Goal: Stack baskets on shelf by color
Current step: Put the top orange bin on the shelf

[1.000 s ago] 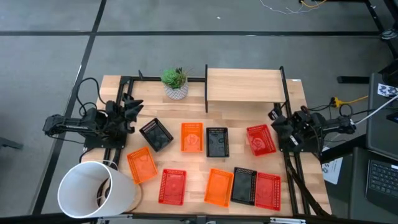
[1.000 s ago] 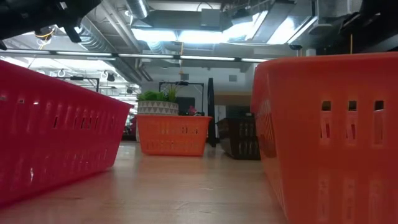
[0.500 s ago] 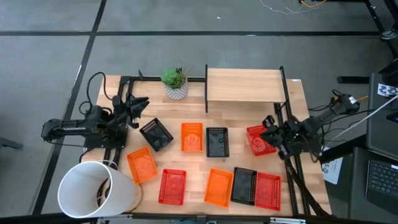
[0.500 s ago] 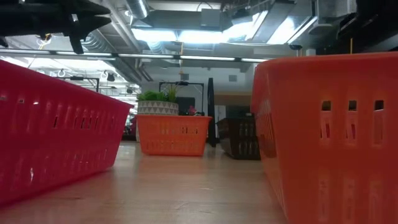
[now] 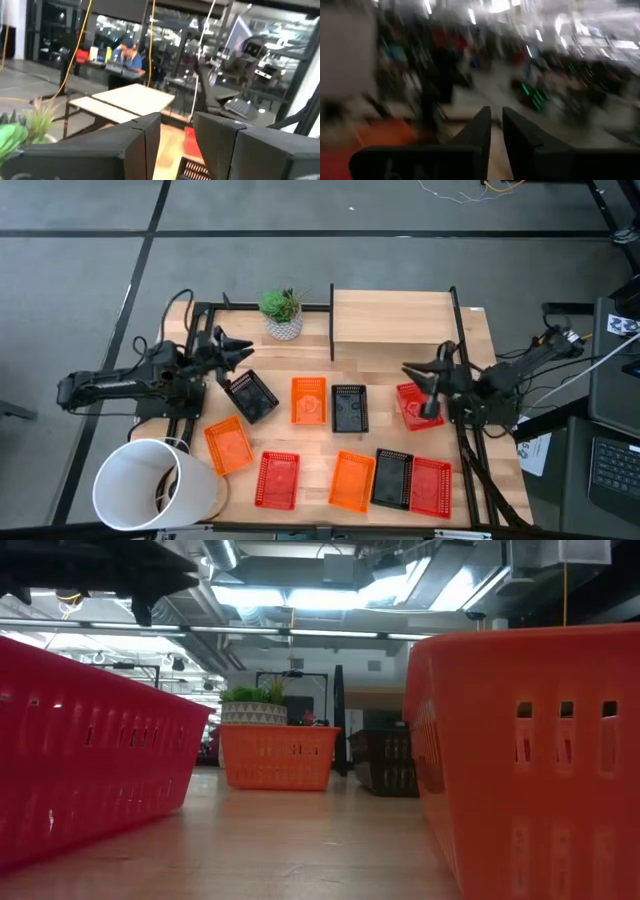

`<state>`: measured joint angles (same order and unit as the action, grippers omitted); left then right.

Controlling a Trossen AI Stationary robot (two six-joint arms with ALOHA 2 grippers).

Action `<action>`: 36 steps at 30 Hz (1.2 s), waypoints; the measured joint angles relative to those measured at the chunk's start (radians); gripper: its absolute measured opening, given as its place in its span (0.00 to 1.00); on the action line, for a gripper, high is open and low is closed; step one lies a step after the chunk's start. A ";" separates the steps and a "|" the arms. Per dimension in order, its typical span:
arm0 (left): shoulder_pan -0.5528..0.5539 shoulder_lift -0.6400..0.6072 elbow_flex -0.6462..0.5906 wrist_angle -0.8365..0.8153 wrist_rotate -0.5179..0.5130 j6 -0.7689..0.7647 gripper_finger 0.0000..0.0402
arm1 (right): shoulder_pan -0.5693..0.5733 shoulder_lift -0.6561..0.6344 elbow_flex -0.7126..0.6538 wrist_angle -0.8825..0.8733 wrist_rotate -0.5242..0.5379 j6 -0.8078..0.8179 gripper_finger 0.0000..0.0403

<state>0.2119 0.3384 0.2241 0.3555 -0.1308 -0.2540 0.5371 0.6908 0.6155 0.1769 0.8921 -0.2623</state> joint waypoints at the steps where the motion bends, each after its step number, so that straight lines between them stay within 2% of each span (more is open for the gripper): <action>1: 0.000 0.014 0.000 0.002 -0.012 0.000 0.27 | -0.004 0.009 0.062 -0.172 0.032 0.062 0.13; 4: 0.000 0.040 0.000 0.006 -0.131 -0.001 0.27 | -0.005 0.027 0.211 -0.598 0.027 0.282 0.13; 7: 0.000 0.049 0.000 0.026 -0.228 -0.001 0.27 | -0.004 0.034 0.314 -0.897 -0.030 0.512 0.13; 10: 0.000 0.057 0.001 0.026 -0.255 -0.002 0.27 | -0.004 0.033 0.360 -1.101 -0.115 0.731 0.13; 13: 0.000 0.070 0.000 0.034 -0.284 -0.006 0.27 | -0.004 0.038 0.358 -1.239 -0.200 0.876 0.13; 18: 0.000 0.078 0.000 0.082 -0.297 -0.025 0.27 | -0.004 0.045 0.300 -1.299 -0.322 0.993 0.13; 23: 0.000 0.087 0.000 0.110 -0.159 0.012 0.27 | -0.004 0.055 0.246 -1.269 -0.417 0.989 0.13; 28: -0.003 0.088 0.000 0.110 -0.039 0.052 0.27 | -0.004 0.059 0.223 -1.232 -0.418 0.919 0.13; 36: -0.026 0.108 0.000 0.111 0.057 0.052 0.27 | -0.004 0.060 0.223 -1.148 -0.415 0.832 0.13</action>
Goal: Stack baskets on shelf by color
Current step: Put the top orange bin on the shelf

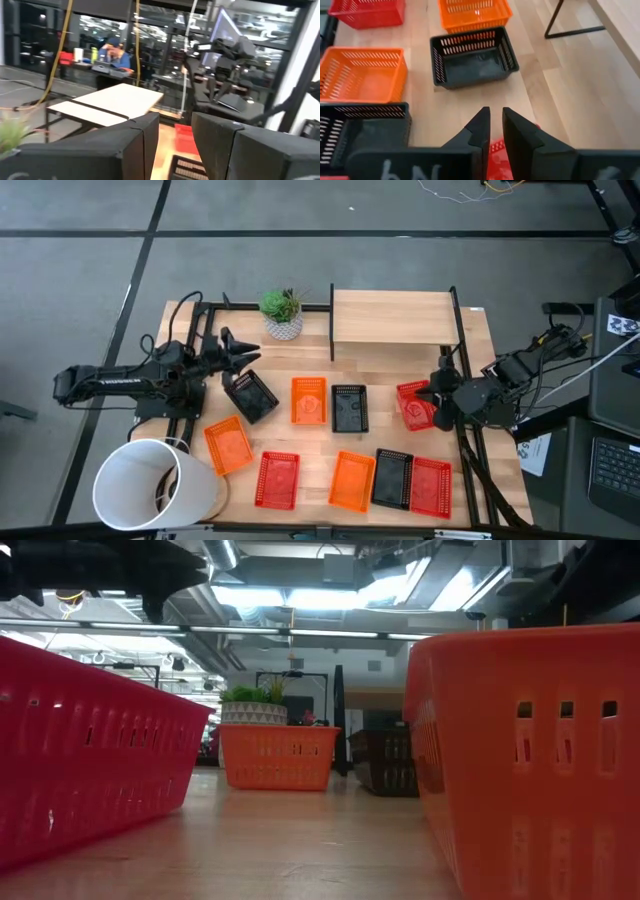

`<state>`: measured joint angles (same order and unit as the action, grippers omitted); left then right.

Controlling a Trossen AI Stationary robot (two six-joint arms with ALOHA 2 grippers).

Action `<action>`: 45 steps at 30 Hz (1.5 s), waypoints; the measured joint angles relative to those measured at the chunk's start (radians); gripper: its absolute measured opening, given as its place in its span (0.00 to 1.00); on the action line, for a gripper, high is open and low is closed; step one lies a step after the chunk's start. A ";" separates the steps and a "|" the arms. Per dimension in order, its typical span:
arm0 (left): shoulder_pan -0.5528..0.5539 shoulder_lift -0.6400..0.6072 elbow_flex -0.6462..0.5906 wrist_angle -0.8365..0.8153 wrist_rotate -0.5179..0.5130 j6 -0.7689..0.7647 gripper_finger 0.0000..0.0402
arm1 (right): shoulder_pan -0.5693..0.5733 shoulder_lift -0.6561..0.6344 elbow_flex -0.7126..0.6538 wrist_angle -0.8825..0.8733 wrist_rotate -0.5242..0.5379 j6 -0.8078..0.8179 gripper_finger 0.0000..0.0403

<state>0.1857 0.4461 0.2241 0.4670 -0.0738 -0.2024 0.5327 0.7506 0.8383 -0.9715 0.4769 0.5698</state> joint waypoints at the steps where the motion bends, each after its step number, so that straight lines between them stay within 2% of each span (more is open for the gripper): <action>1: -0.005 0.000 0.000 -0.001 0.006 0.000 0.27 | 0.000 0.000 0.000 0.010 0.000 0.006 0.13; 7: -0.026 0.000 0.000 0.040 0.041 0.003 0.27 | 0.000 0.000 0.000 0.019 0.000 -0.014 0.16; 12: -0.026 0.000 0.000 0.064 0.061 0.003 0.27 | 0.000 0.000 0.000 0.023 0.005 -0.053 0.27; 15: -0.025 0.000 0.000 0.064 0.061 0.009 0.27 | 0.000 0.000 0.000 0.040 0.047 -0.055 0.35; 20: -0.024 0.000 0.000 0.067 0.016 0.059 0.27 | 0.000 0.000 0.000 0.040 0.072 -0.055 0.43; 25: -0.025 -0.001 0.000 0.070 0.047 0.057 0.32 | 0.000 0.000 0.000 0.040 0.071 -0.055 0.44; 31: -0.025 0.019 0.000 0.064 -0.116 0.080 0.45 | 0.000 0.000 0.000 0.040 0.071 -0.031 0.44; 34: -0.025 0.026 0.000 0.064 -0.131 0.049 0.50 | 0.000 0.000 0.000 0.040 0.071 -0.030 0.44; 42: -0.025 0.026 0.000 0.038 -0.116 0.016 0.51 | 0.000 0.000 0.000 0.039 0.070 -0.011 0.44; 45: -0.025 0.026 0.000 0.037 -0.112 -0.083 0.51 | 0.000 0.000 0.000 0.040 0.024 0.056 0.44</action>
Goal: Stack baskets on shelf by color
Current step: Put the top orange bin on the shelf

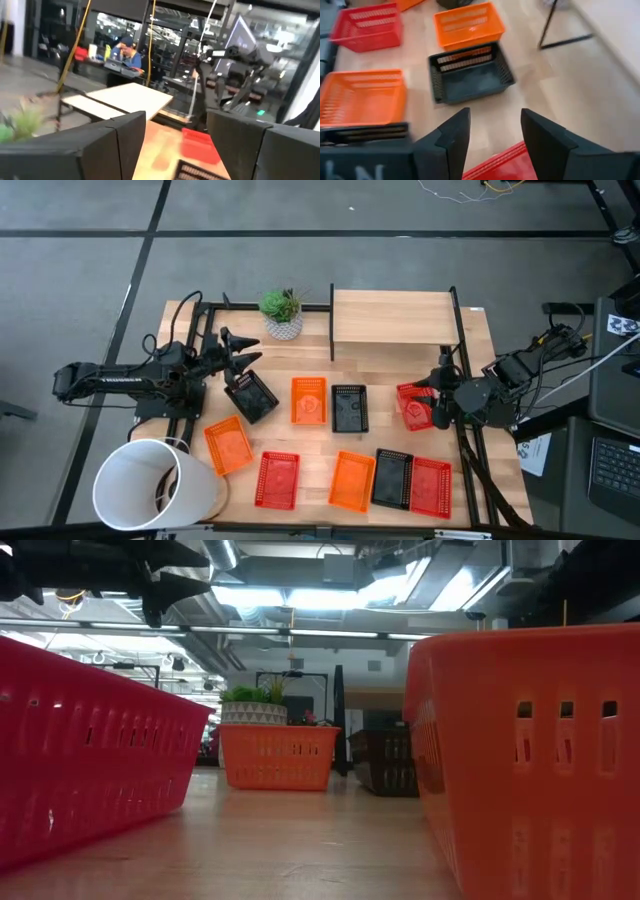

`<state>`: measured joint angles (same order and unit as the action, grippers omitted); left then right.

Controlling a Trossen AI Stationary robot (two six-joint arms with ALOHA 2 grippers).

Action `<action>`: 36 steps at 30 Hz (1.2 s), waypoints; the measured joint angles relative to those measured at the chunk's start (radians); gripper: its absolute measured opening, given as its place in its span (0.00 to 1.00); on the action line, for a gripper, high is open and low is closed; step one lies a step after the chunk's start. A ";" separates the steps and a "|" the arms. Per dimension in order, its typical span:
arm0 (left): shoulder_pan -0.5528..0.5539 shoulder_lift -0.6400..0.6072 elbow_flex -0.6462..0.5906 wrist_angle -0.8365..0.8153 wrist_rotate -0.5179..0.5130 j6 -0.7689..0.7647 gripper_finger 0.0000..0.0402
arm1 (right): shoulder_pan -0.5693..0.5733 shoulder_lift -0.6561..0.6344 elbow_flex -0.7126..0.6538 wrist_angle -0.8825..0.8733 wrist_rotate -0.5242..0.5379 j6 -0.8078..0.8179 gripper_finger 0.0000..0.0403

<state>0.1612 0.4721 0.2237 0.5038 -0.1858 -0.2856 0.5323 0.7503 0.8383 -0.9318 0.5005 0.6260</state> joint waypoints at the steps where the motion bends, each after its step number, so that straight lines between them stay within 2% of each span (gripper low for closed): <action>1: 0.000 0.000 0.000 -0.003 0.013 -0.022 0.51 | 0.000 0.000 0.000 0.002 -0.036 0.011 0.44; 5: -0.010 0.021 0.004 -0.010 0.057 -0.049 0.51 | 0.000 0.000 0.000 0.049 -0.183 0.023 0.44; 8: -0.030 0.072 0.038 -0.039 0.070 -0.047 0.50 | 0.000 0.000 0.000 0.064 -0.245 0.022 0.44; 12: -0.074 0.175 0.115 -0.102 0.102 -0.023 0.50 | 0.000 0.000 0.000 0.049 -0.249 0.021 0.44; 16: -0.121 0.308 0.198 -0.201 0.099 0.074 0.50 | 0.000 0.001 0.000 -0.011 -0.251 -0.003 0.44; 25: -0.187 0.508 0.355 -0.225 0.098 0.252 0.50 | 0.000 0.001 0.000 -0.051 -0.252 -0.003 0.44; 29: -0.235 0.583 0.369 -0.275 0.095 0.313 0.50 | 0.000 0.001 0.000 -0.056 -0.251 -0.004 0.44; 33: -0.262 0.654 0.369 -0.302 0.028 0.362 0.50 | 0.000 0.001 0.000 -0.057 -0.251 -0.006 0.44; 36: -0.273 0.700 0.370 -0.308 0.018 0.361 0.50 | 0.000 0.001 0.000 -0.057 -0.251 -0.006 0.44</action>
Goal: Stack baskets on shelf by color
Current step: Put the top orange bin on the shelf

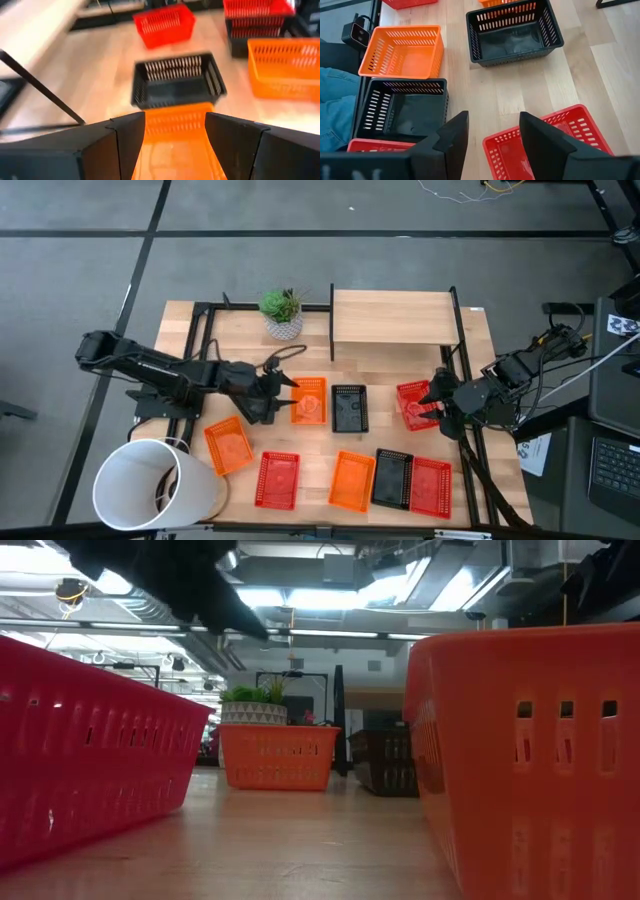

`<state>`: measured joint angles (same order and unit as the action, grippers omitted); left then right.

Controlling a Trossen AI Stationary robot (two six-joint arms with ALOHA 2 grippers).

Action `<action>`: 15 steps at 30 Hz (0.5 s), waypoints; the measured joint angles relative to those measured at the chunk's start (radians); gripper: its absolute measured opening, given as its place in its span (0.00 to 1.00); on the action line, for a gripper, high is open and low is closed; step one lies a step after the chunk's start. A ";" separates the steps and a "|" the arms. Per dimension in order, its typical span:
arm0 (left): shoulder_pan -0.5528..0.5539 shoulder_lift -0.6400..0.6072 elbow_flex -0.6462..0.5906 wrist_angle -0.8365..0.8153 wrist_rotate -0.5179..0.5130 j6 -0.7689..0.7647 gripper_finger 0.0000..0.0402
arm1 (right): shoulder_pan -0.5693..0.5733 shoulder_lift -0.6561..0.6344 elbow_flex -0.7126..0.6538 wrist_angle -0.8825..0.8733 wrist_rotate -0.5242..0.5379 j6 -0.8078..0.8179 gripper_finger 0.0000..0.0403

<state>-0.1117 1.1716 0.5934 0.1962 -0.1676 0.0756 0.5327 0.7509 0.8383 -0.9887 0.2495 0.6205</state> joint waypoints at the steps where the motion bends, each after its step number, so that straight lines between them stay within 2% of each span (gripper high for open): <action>1: -0.004 0.019 0.000 -0.003 0.005 -0.014 0.50 | 0.000 0.000 0.000 0.000 0.000 0.000 0.44; 9: -0.071 0.143 0.000 -0.001 0.009 -0.166 0.50 | 0.000 0.000 0.000 0.000 0.005 0.000 0.44; 15: -0.114 0.221 0.000 0.075 -0.037 -0.178 0.50 | 0.000 0.000 0.000 0.000 0.018 -0.001 0.44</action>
<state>-0.2258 1.3925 0.5930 0.2711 -0.2047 -0.1028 0.5323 0.7509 0.8384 -0.9886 0.2680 0.6197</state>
